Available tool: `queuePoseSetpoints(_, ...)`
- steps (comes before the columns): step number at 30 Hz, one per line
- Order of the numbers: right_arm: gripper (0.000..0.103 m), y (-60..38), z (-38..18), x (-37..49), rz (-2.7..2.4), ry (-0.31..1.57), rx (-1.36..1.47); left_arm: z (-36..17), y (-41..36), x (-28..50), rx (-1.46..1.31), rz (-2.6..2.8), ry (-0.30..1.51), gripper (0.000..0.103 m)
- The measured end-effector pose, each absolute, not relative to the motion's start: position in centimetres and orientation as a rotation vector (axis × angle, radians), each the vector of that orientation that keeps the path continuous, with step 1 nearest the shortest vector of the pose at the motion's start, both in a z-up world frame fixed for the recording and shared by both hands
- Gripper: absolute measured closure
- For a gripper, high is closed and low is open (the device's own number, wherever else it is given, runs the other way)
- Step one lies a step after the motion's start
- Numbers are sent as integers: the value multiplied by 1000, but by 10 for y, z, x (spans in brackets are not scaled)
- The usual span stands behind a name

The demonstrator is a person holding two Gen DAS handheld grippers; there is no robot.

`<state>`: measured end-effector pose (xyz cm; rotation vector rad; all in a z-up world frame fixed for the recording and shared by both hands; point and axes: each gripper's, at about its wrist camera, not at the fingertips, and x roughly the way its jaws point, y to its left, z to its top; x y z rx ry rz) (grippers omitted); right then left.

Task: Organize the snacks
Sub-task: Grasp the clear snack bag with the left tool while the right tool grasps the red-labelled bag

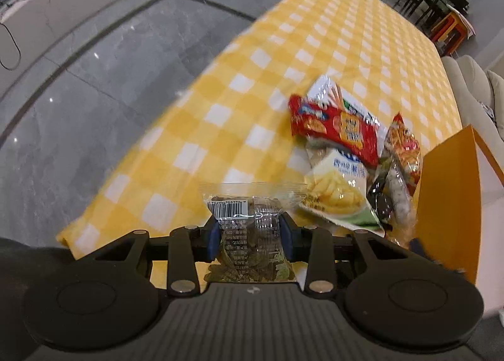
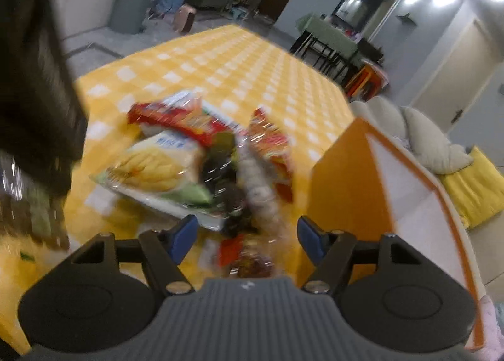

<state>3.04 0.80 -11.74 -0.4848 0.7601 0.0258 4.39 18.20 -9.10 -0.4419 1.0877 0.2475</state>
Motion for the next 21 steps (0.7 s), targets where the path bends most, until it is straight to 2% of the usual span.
queuePoseSetpoints(3, 32, 9, -130, 43, -11, 796, -460, -89, 190, 41, -476, 227, 1068, 61)
queuePoseSetpoints(4, 25, 9, -133, 48, -15, 810, -463, -89, 193, 41, -496, 222, 1068, 61)
queuePoseSetpoints(7, 13, 1, -137, 59, -34, 862, -389, -90, 199, 40, -514, 230, 1067, 61)
queuePoseSetpoints(11, 14, -7, -133, 60, 18, 892, -296, -90, 200, 40, -524, 233, 1064, 61)
queuePoseSetpoints(13, 27, 0, -131, 52, 65, 887, -345, -89, 200, 40, -535, 223, 1062, 61)
queuePoseSetpoints(15, 33, 2, -127, 41, 147, 878, -338, -89, 202, 39, -547, 219, 1060, 61)
queuePoseSetpoints(18, 36, 1, -119, 29, 289, 892, -275, -90, 202, 39, -554, 224, 1062, 61)
queuePoseSetpoints(20, 32, -1, -113, 22, 364, 877, -224, -92, 203, 39, -558, 225, 1066, 61)
queuePoseSetpoints(21, 19, -2, -110, 18, 370, 852, -223, -91, 204, 38, -564, 230, 1065, 61)
